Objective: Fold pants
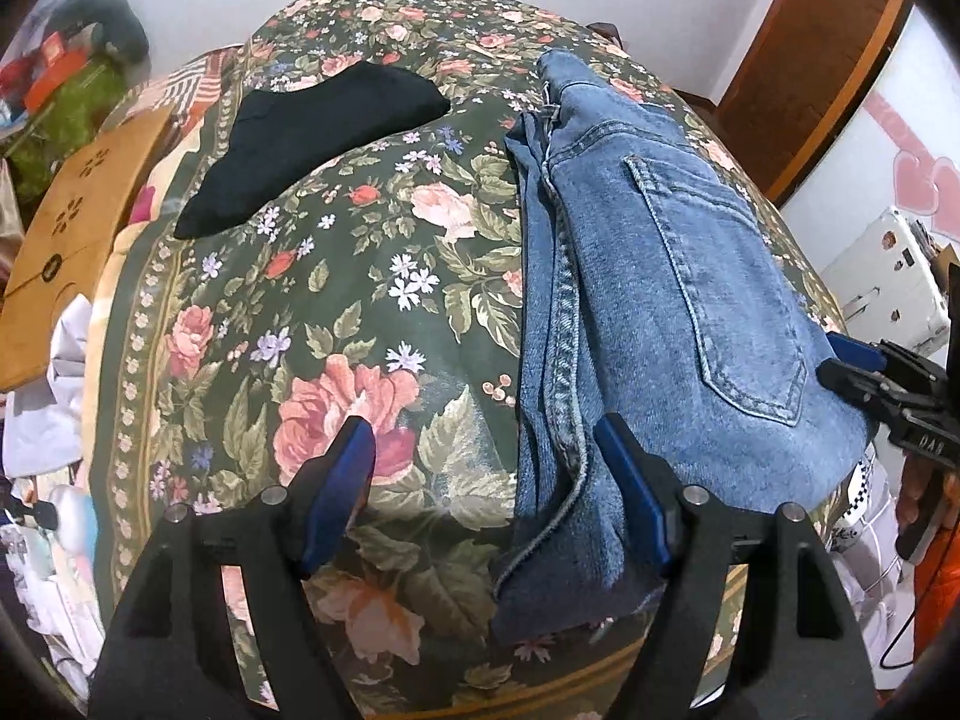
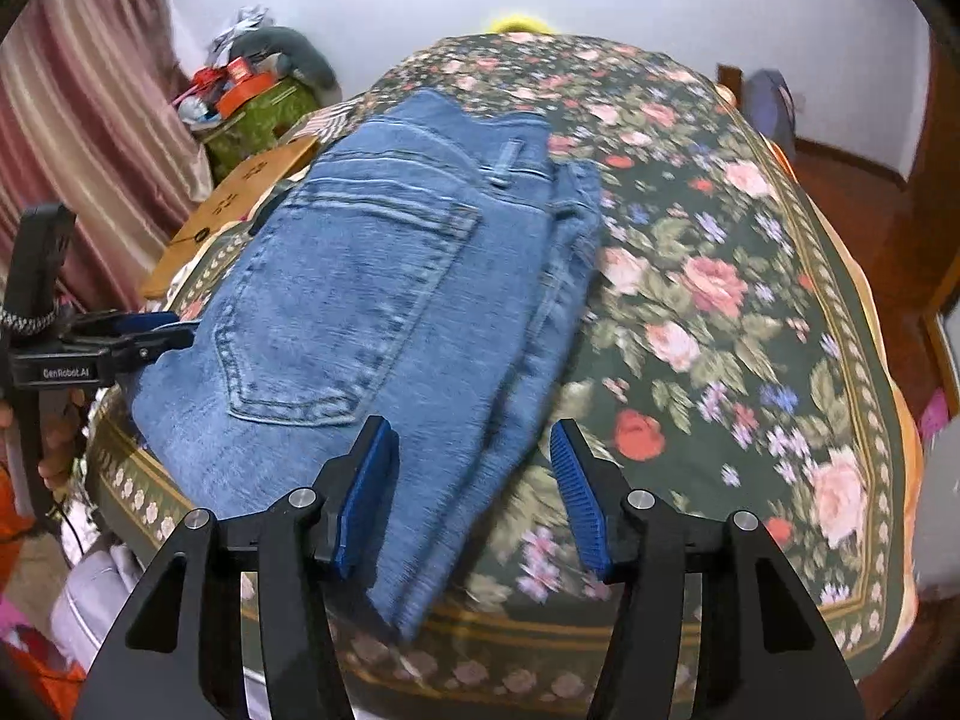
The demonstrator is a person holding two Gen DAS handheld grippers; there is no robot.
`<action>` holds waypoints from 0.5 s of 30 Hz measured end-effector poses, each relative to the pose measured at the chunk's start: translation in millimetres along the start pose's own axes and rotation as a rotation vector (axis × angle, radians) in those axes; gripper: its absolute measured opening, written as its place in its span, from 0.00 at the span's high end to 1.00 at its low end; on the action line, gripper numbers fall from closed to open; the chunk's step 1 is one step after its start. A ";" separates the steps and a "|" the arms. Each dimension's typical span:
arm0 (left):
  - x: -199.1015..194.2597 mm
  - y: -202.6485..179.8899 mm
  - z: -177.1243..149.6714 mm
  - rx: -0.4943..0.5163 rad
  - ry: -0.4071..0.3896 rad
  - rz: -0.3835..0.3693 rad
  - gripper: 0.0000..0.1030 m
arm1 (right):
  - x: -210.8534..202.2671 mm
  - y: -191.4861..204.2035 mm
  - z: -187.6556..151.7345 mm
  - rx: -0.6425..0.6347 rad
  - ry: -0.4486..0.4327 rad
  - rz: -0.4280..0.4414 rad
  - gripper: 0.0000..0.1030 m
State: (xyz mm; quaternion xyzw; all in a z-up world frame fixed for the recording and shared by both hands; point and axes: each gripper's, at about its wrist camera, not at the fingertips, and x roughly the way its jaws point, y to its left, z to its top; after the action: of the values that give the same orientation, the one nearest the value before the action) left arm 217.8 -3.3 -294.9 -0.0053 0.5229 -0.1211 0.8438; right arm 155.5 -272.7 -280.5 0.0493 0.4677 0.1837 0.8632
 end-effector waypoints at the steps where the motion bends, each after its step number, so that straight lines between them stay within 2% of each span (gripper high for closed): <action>1: -2.8 -0.1 2.2 0.009 0.002 0.000 0.26 | -3.5 -1.6 0.3 0.004 -0.001 -0.007 0.52; 2: -6.4 -0.6 6.0 0.018 0.003 -0.005 0.29 | -8.5 -3.7 3.1 -0.001 -0.008 -0.028 0.57; 3: -9.7 -1.8 9.9 0.028 0.002 -0.017 0.37 | -13.3 -4.2 6.5 -0.009 -0.020 -0.047 0.58; 5: -19.4 -5.2 24.9 0.055 -0.025 -0.034 0.42 | -21.3 -7.9 16.6 -0.009 -0.062 -0.054 0.58; 10: -26.9 -16.1 77.3 0.114 -0.107 -0.007 0.42 | -17.9 -18.7 56.4 0.014 -0.138 -0.050 0.58; 15: 1.5 -27.1 125.0 0.155 -0.117 0.004 0.42 | 10.1 -22.7 92.4 0.010 -0.142 -0.023 0.58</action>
State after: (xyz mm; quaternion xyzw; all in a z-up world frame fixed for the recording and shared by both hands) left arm 323.5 -44.6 -235.9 0.0540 0.4620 -0.1591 0.8709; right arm 242.9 -282.1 -242.8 0.0613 0.4067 0.1675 0.8960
